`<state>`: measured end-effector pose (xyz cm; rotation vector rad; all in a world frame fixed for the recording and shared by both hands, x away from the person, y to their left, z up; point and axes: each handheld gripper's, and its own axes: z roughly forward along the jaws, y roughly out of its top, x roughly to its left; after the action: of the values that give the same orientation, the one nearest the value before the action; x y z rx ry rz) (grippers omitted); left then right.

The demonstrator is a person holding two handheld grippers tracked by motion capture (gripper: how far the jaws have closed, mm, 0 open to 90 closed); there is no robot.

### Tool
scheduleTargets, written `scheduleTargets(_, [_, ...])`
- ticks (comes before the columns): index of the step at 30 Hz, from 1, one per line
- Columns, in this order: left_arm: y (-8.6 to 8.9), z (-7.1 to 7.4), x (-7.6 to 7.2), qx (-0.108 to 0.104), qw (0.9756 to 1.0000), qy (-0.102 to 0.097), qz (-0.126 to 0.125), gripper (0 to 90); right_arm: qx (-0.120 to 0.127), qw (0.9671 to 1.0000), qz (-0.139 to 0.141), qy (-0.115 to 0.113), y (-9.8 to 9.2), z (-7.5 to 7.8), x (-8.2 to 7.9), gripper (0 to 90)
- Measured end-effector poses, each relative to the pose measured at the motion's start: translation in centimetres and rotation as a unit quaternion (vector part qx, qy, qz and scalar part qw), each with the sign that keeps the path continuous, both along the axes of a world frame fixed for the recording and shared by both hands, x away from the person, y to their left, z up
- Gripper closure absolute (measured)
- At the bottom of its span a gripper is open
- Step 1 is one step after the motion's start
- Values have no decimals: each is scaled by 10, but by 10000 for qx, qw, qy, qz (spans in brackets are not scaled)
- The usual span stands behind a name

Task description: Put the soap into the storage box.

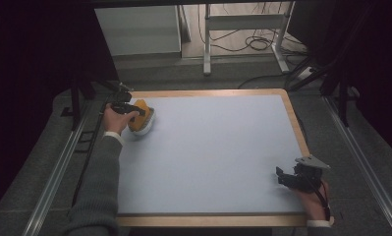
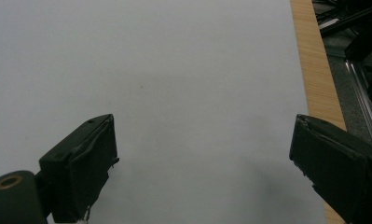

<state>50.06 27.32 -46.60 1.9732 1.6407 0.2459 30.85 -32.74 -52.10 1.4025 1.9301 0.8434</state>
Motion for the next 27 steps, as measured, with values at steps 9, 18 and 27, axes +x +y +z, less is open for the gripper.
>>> scheduleTargets(9, [9, -5, -3, -149, 9999, 52, 25, 427, 1, 10000, 3, 28, 0, -1, 0, 74])
scheduleTargets(18, [12, 1, -11, 81, 9999, -25, 105, 278, -1, 10000, 16, 35, 1, -1, 0, 74])
scheduleTargets(27, [22, 13, -32, 1, 9992, -389, -11, 245, -9, 10000, 24, 49, 2, -2, 1, 74])
